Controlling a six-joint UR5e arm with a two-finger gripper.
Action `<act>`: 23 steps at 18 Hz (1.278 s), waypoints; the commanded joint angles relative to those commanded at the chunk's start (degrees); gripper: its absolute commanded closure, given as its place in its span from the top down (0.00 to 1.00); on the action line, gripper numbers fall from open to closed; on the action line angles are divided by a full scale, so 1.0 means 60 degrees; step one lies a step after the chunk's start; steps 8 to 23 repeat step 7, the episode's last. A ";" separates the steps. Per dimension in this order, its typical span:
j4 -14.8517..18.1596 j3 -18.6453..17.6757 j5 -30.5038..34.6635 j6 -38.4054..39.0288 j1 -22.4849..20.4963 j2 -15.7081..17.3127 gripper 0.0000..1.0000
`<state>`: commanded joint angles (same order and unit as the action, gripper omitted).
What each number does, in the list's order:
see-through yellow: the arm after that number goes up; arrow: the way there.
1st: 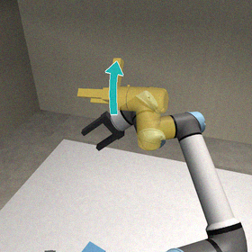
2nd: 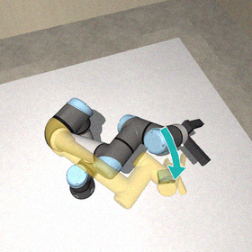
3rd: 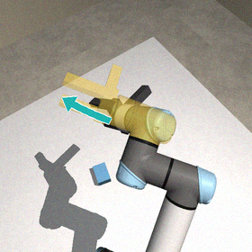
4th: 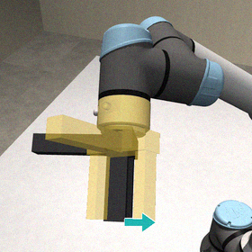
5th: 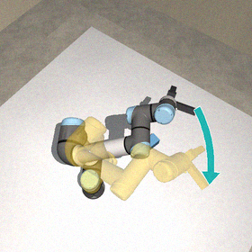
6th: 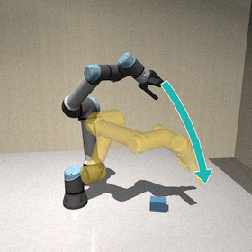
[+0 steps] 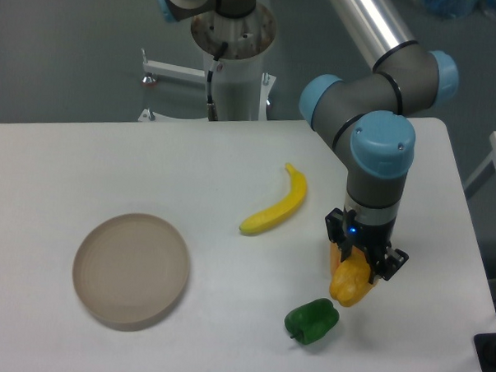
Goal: Pick up the yellow pepper from the table
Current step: 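Lift the grasped yellow pepper up and carry it toward the orange wedge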
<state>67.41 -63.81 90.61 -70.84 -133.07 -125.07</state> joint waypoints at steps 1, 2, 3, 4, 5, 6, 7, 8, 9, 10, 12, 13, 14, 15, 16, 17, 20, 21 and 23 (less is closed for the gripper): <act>-0.0015 -0.0029 0.0015 0.0015 0.0015 0.0000 0.48; -0.0015 -0.0044 0.0001 0.0015 0.0015 0.0014 0.48; -0.0015 -0.0073 0.0000 0.0000 0.0015 0.0029 0.48; -0.0015 -0.0088 0.0000 0.0000 0.0015 0.0044 0.49; -0.0015 -0.0088 0.0000 0.0000 0.0015 0.0044 0.49; -0.0015 -0.0059 0.0000 0.0000 0.0015 0.0044 0.49; -0.0015 -0.0030 0.0000 0.0000 0.0015 0.0029 0.48; -0.0015 -0.0030 0.0000 0.0000 0.0015 0.0029 0.48; -0.0015 -0.0030 0.0000 0.0000 0.0015 0.0029 0.48; -0.0015 -0.0030 0.0000 0.0000 0.0015 0.0029 0.48; -0.0015 -0.0030 0.0000 0.0000 0.0015 0.0029 0.48; -0.0015 -0.0030 0.0000 0.0000 0.0015 0.0029 0.48; -0.0015 -0.0030 0.0000 0.0000 0.0015 0.0029 0.48; -0.0015 -0.0030 0.0000 0.0000 0.0015 0.0029 0.48; -0.0015 -0.0030 0.0000 0.0000 0.0015 0.0029 0.48; -0.0015 -0.0030 0.0000 0.0000 0.0015 0.0029 0.48; -0.0015 -0.0030 0.0000 0.0000 0.0015 0.0029 0.48; -0.0015 -0.0030 0.0000 0.0000 0.0015 0.0029 0.48; -0.0015 -0.0030 0.0000 0.0000 0.0015 0.0029 0.48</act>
